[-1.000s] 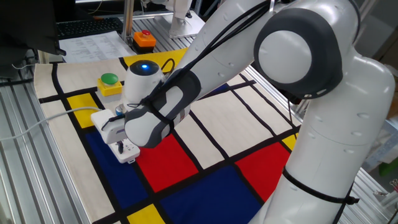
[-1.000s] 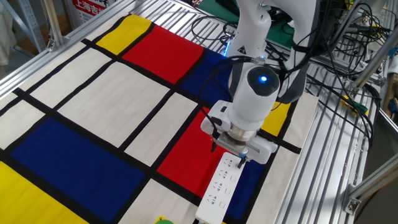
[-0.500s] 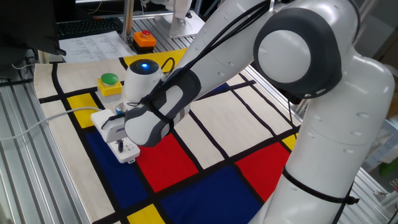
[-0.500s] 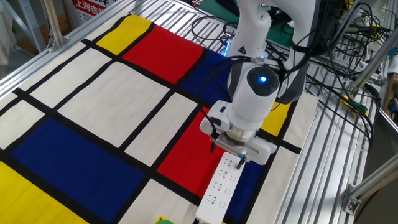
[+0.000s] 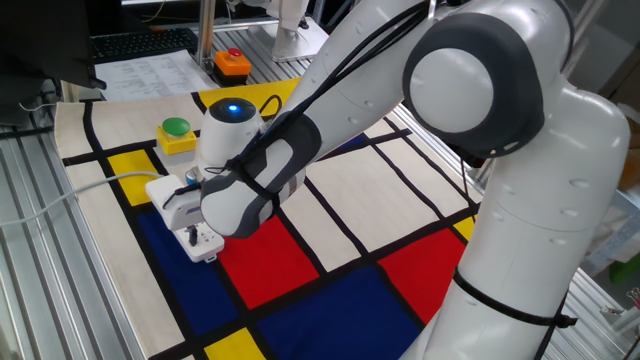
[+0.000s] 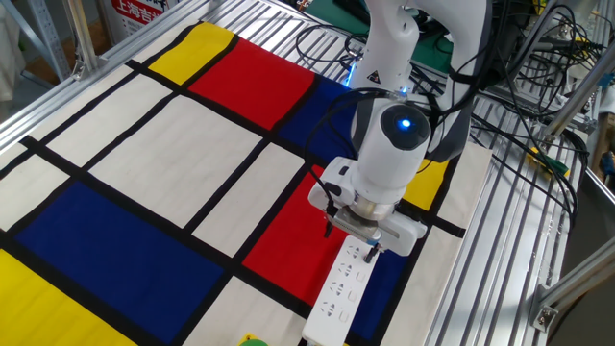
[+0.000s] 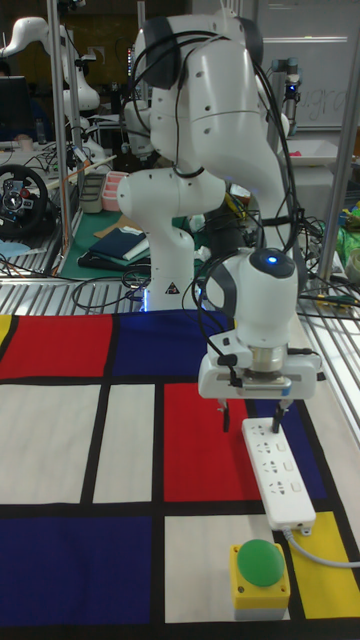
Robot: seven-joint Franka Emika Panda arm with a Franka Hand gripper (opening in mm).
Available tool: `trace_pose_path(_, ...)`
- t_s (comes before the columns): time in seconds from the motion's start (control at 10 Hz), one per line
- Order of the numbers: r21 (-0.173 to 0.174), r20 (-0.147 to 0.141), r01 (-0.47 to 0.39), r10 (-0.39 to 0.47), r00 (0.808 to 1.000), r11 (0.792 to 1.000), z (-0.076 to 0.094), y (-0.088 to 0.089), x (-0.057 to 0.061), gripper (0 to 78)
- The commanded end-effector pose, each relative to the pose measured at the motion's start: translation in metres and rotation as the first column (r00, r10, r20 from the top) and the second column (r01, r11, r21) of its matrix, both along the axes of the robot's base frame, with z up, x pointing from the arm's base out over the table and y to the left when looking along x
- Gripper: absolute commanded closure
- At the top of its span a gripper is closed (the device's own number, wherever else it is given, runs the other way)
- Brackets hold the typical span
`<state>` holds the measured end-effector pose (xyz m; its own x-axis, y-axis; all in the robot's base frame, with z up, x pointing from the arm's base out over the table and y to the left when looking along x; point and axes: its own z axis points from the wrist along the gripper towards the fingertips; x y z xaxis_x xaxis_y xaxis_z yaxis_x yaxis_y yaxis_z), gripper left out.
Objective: Turn off the power strip by pressing the button
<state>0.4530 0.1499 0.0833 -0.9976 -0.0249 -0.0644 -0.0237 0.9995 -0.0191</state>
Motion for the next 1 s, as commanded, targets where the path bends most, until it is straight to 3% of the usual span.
trace_pose_path(0.1, 0.002, 0.002, -0.001, 0.001, 1.0, 1.0, -0.004, -0.001, -0.002, 0.1)
trace_pose_path(0.4, 0.003, 0.005, -0.007, 0.007, 1.0, 1.0, 0.005, 0.0, -0.001, 0.1)
trace_pose_path(0.6, 0.009, -0.003, -0.011, 0.011, 1.0, 1.0, 0.028, 0.0, 0.001, 0.1)
trace_pose_path(1.0, 0.03, -0.003, -0.025, 0.025, 1.0, 0.999, 0.043, 0.001, 0.004, 0.1)
